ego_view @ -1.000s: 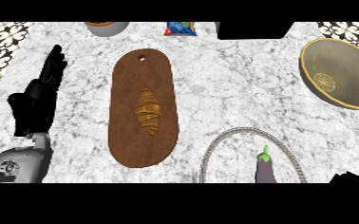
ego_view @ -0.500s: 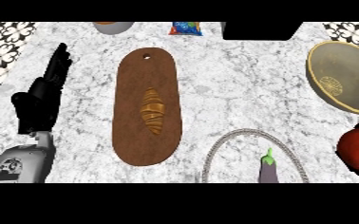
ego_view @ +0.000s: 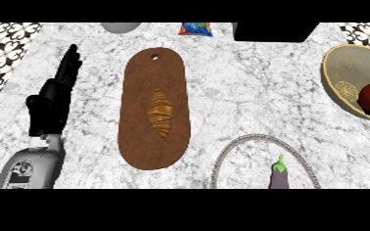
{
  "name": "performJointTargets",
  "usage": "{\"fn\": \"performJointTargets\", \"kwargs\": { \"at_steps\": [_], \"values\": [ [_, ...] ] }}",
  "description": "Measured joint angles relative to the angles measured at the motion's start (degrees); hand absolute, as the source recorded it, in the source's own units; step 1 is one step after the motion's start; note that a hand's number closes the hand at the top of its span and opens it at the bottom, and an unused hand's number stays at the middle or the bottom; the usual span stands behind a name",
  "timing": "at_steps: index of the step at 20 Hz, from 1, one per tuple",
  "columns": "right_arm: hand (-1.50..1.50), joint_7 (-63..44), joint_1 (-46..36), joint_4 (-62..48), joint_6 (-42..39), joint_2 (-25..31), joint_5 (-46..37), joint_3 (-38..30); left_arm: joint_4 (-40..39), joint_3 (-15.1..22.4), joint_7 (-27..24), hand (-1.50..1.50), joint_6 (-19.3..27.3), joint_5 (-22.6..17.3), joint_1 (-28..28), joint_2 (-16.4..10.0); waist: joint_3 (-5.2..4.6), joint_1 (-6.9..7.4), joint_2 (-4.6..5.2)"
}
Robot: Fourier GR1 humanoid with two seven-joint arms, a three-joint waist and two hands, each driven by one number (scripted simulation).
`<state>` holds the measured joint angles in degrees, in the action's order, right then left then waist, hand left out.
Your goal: Pick the bell pepper from the placemat and place it in the bowl
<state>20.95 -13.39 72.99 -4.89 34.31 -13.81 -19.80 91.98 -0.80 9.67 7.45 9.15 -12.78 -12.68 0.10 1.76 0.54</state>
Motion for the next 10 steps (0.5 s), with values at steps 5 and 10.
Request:
{"fn": "performJointTargets", "kwargs": {
  "at_steps": [5,10],
  "values": [
    [1.50,7.02,-8.07,-15.76,8.89,1.84,-8.27,0.68,-0.06,0.32,0.47,0.00,-0.10,0.29,-1.22,0.39,0.05,0.72,0.24],
    [1.50,13.45,-15.57,-32.31,15.63,3.24,-12.56,-0.18,-0.02,0.76,-0.04,0.00,-0.43,0.32,-1.17,0.88,0.14,1.54,0.57]
  ]
}}
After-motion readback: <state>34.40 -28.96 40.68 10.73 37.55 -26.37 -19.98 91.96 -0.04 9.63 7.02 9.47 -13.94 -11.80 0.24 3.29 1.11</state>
